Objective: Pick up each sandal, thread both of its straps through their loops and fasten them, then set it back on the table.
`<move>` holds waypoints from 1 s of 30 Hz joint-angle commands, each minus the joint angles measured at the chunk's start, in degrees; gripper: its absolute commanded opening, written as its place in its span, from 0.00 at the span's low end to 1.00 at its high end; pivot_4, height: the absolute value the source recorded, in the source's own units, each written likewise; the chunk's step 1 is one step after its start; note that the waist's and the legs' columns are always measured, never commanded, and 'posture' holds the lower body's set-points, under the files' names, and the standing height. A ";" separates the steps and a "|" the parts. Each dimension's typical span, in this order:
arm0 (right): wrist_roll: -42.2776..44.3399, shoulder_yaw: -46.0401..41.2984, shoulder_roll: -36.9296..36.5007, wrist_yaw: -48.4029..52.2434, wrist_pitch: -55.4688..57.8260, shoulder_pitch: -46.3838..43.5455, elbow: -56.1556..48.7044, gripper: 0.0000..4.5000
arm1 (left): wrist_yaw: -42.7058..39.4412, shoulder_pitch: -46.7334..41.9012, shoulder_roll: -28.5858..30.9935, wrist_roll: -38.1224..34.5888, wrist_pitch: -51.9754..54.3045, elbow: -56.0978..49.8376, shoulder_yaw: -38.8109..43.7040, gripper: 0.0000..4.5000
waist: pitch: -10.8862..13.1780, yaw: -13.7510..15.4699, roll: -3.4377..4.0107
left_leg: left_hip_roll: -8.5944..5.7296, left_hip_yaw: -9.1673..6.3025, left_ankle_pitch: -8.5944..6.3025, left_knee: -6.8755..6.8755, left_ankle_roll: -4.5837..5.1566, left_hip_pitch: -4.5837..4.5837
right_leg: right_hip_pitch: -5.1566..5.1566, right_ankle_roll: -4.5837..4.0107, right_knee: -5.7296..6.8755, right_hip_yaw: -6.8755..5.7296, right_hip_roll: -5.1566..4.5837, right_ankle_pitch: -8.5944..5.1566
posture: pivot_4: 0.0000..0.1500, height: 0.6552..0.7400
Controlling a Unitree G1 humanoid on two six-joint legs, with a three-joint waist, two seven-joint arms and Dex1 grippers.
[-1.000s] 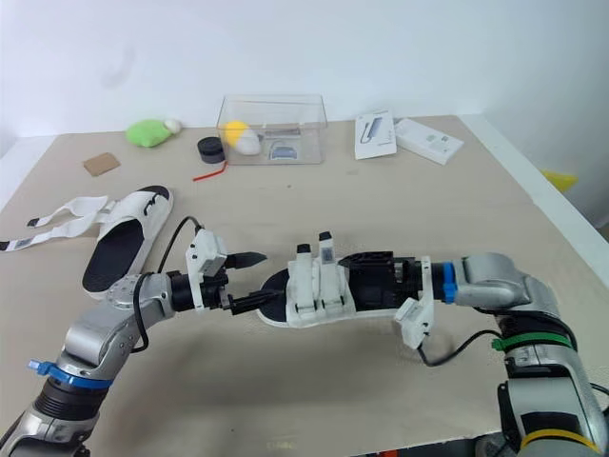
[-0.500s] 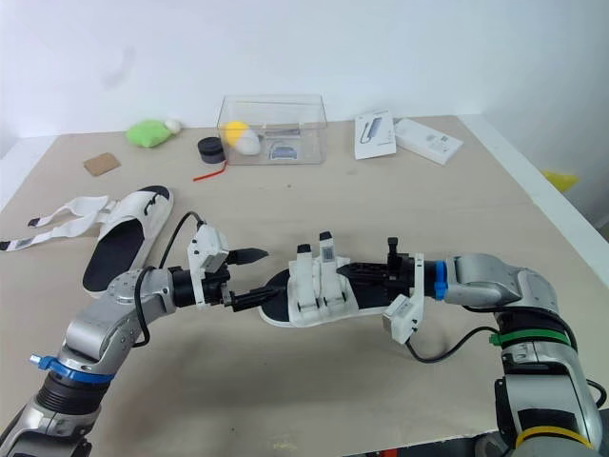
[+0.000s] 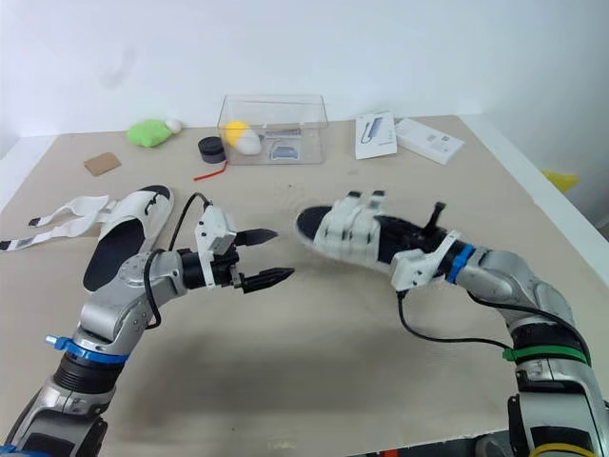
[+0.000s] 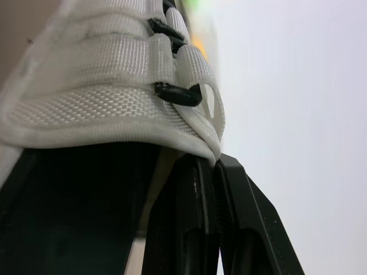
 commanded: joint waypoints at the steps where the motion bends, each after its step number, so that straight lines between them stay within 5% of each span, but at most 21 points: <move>1: -1.42 -8.09 -0.58 -3.94 24.90 1.63 -6.25 0.02 | 1.27 -1.33 -1.70 0.99 -2.45 0.39 0.15 1.00 | -0.01 0.28 0.01 | -0.05 -0.01 0.00 0.02 -0.01 -0.03 | -0.02 0.03 0.01 0.00 -0.03 0.00 | 1.00 1.00; 13: 1.57 -3.03 -1.49 1.22 42.49 5.37 -11.13 0.02 | 0.65 -2.63 -3.43 1.98 -4.47 2.47 -0.40 1.00 | -0.02 -0.23 0.12 | -0.11 0.02 0.02 -0.03 -0.03 0.00 | -0.10 0.07 0.05 0.05 0.11 -0.01 | 1.00 1.00; 17: 8.32 -2.87 -1.98 8.58 43.42 5.57 -11.24 0.33 | 0.31 -1.71 -2.92 1.37 -4.05 1.29 -0.32 1.00 | -0.02 -0.19 0.12 | -0.14 0.00 0.03 0.00 -0.04 0.00 | -0.08 0.12 0.07 0.05 0.09 0.02 | 1.00 1.00; 23: 24.25 -6.22 -8.70 27.57 44.87 5.27 -12.05 0.99 | -0.25 -0.98 -2.02 0.99 -3.51 0.18 0.26 1.00 | -0.02 -0.11 0.12 | -0.14 -0.01 0.02 0.02 -0.03 -0.03 | -0.06 0.17 0.06 0.05 0.00 0.04 | 1.00 1.00; 26: 32.02 -9.04 -13.67 36.83 48.71 4.47 -11.02 0.99 | 0.22 -0.52 -0.52 0.86 -3.28 -0.41 2.09 1.00 | -0.01 -0.09 0.12 | -0.14 -0.05 0.01 0.06 0.00 -0.03 | -0.02 0.18 0.04 0.01 0.00 0.04 | 1.00 1.00; 30: 51.10 -13.37 -18.57 55.55 69.68 1.69 -15.87 0.99 | 1.36 1.58 4.46 1.64 -3.22 -1.48 6.38 1.00 | 0.00 -0.34 0.13 | -0.04 -0.03 0.00 0.07 0.00 0.02 | -0.02 0.15 0.04 0.02 0.10 0.04 | 1.00 1.00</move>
